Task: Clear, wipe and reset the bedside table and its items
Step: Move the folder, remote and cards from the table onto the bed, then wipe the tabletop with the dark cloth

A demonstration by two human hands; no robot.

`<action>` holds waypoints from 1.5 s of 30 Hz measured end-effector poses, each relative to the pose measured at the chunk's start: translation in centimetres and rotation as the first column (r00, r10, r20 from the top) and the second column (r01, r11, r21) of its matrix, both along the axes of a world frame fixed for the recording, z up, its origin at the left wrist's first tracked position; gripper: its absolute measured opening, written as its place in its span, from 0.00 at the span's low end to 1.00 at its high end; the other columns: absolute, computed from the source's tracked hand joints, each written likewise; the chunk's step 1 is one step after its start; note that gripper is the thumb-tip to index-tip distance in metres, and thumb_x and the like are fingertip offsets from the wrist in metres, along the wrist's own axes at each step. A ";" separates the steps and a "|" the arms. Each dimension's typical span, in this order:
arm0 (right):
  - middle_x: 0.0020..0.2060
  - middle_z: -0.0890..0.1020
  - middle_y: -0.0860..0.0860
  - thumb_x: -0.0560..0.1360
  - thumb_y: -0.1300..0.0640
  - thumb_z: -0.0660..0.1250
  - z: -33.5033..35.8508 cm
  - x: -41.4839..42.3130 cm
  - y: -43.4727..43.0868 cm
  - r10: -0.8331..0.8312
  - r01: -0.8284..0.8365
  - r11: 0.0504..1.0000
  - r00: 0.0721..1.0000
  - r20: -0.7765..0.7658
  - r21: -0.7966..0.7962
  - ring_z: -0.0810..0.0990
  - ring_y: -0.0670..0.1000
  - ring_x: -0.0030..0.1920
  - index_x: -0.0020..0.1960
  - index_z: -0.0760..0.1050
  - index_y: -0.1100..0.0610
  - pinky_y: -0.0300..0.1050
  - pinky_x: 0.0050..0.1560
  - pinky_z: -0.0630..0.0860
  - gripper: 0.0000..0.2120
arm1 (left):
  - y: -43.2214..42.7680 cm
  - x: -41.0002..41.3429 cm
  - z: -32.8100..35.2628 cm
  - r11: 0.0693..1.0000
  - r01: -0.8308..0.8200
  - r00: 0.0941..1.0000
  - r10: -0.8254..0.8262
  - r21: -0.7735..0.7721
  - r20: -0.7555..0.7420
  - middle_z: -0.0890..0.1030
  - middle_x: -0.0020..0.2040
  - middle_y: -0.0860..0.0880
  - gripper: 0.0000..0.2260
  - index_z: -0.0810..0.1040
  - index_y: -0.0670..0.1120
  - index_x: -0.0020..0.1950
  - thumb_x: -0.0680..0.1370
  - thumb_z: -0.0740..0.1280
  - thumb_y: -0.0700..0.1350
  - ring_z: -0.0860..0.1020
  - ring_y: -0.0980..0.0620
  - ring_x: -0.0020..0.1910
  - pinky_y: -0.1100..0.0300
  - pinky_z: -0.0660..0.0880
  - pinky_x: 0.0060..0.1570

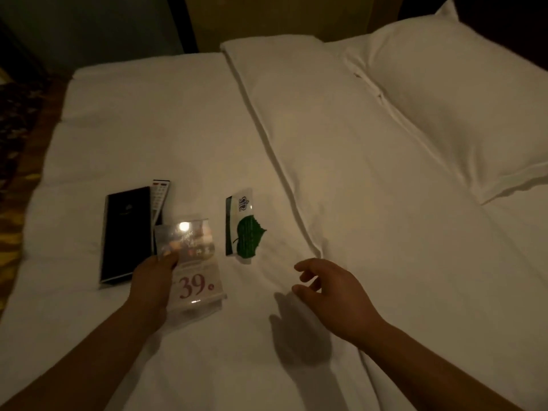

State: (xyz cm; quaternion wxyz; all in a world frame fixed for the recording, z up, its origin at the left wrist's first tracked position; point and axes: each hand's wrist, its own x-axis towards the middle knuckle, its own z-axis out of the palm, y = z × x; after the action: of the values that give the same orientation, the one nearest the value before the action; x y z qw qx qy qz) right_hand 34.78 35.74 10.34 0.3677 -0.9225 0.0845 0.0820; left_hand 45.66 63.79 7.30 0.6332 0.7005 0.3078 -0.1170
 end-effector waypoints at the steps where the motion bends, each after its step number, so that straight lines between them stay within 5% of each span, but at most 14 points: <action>1: 0.51 0.78 0.42 0.76 0.46 0.68 -0.2 0.7 0.6 0.004 -0.004 1.000 1.000 -0.001 -0.005 0.78 0.42 0.45 0.63 0.73 0.44 0.37 0.48 0.75 0.17 | 0.4 1.1 -0.3 1.000 0.008 1.000 -0.008 0.022 0.007 0.84 0.44 0.37 0.06 0.81 0.44 0.44 0.78 0.69 0.45 0.84 0.44 0.35 0.47 0.82 0.40; 3: 0.52 0.78 0.42 0.76 0.47 0.67 -0.5 1.9 1.6 0.007 -0.007 1.000 1.000 -0.008 -0.010 0.78 0.42 0.46 0.64 0.73 0.44 0.38 0.49 0.75 0.17 | 1.0 2.8 -0.8 0.991 0.050 0.998 -0.053 0.124 0.021 0.81 0.40 0.39 0.06 0.78 0.44 0.42 0.79 0.68 0.42 0.82 0.53 0.26 0.60 0.78 0.26; 5: 0.52 0.78 0.43 0.76 0.47 0.67 -0.7 2.9 2.4 -0.001 0.001 1.000 1.000 -0.012 -0.011 0.78 0.42 0.46 0.64 0.73 0.45 0.38 0.49 0.75 0.17 | 1.3 4.2 -1.2 0.969 0.109 0.993 -0.115 0.223 0.015 0.82 0.41 0.39 0.04 0.79 0.41 0.47 0.78 0.68 0.42 0.82 0.53 0.26 0.61 0.76 0.24; 8: 0.53 0.79 0.43 0.76 0.48 0.68 -1.0 3.8 2.8 -0.032 0.032 0.999 0.999 -0.011 -0.012 0.78 0.42 0.46 0.65 0.73 0.45 0.36 0.48 0.74 0.17 | 1.1 5.1 -1.2 0.889 0.241 0.969 -0.243 0.390 -0.046 0.79 0.60 0.38 0.26 0.69 0.44 0.73 0.77 0.71 0.49 0.83 0.38 0.50 0.43 0.81 0.49; 10: 0.52 0.79 0.43 0.76 0.48 0.68 -1.1 4.0 2.9 -0.044 0.044 0.999 0.999 -0.022 -0.014 0.78 0.42 0.46 0.65 0.73 0.45 0.36 0.48 0.74 0.17 | 0.9 4.4 -0.8 0.729 0.324 0.931 -0.360 0.603 -0.065 0.73 0.67 0.36 0.31 0.66 0.46 0.75 0.76 0.71 0.52 0.76 0.34 0.62 0.37 0.75 0.61; 13: 0.52 0.79 0.43 0.76 0.48 0.68 -1.0 4.1 2.6 -0.061 0.060 0.998 0.998 -0.026 -0.013 0.78 0.42 0.46 0.64 0.74 0.45 0.37 0.49 0.75 0.17 | -0.3 2.8 -0.1 0.517 0.366 0.844 -0.535 0.774 -0.041 0.71 0.67 0.35 0.27 0.71 0.42 0.72 0.73 0.71 0.40 0.71 0.33 0.64 0.37 0.71 0.64; 16: 0.51 0.79 0.43 0.76 0.47 0.68 -0.8 3.4 1.8 -0.086 0.086 0.996 0.996 -0.017 -0.013 0.78 0.42 0.46 0.64 0.74 0.45 0.36 0.47 0.74 0.17 | -2.4 1.3 0.3 0.438 0.400 0.721 -0.693 0.805 0.019 0.74 0.67 0.35 0.26 0.73 0.39 0.70 0.73 0.72 0.36 0.72 0.33 0.64 0.37 0.71 0.64; 22: 0.51 0.79 0.42 0.75 0.48 0.69 0.4 0.3 -2.2 -0.172 0.171 0.985 0.985 -0.012 -0.026 0.78 0.42 0.45 0.63 0.74 0.45 0.38 0.48 0.75 0.17 | -8.7 -1.8 1.9 0.309 0.458 0.530 -0.848 0.834 0.023 0.78 0.62 0.38 0.27 0.74 0.41 0.70 0.73 0.64 0.52 0.76 0.37 0.61 0.43 0.73 0.60; 27: 0.50 0.79 0.41 0.75 0.48 0.68 1.5 -3.5 -6.2 -0.280 0.280 0.960 0.960 0.004 -0.027 0.78 0.41 0.45 0.62 0.74 0.44 0.37 0.46 0.73 0.16 | -13.4 -4.2 2.7 0.210 0.489 0.423 -0.906 0.847 -0.019 0.72 0.72 0.41 0.27 0.67 0.46 0.77 0.80 0.64 0.55 0.70 0.41 0.71 0.45 0.68 0.68; 33: 0.48 0.79 0.40 0.75 0.50 0.69 2.3 -10.1 -11.8 -0.399 0.400 0.916 0.917 0.023 -0.032 0.78 0.40 0.45 0.61 0.75 0.43 0.35 0.44 0.73 0.15 | -20.2 -8.4 4.1 0.112 0.493 0.279 -0.960 0.863 -0.034 0.69 0.75 0.43 0.29 0.63 0.49 0.79 0.79 0.56 0.59 0.67 0.44 0.73 0.47 0.66 0.70; 45: 0.49 0.77 0.39 0.75 0.49 0.69 3.2 -28.4 -22.7 -0.646 0.646 0.762 0.763 0.026 -0.047 0.76 0.39 0.45 0.63 0.74 0.43 0.32 0.42 0.70 0.17 | -35.5 -21.1 4.2 -0.045 0.516 -0.052 -0.998 0.855 -0.021 0.69 0.74 0.47 0.27 0.62 0.51 0.79 0.81 0.59 0.58 0.67 0.46 0.72 0.47 0.67 0.68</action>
State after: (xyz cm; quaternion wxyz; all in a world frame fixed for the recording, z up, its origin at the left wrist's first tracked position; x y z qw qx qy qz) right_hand 6.41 13.02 13.58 0.3492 -0.8468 0.3973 -0.0559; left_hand 24.59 28.31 11.47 0.1692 0.8721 -0.4429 -0.1208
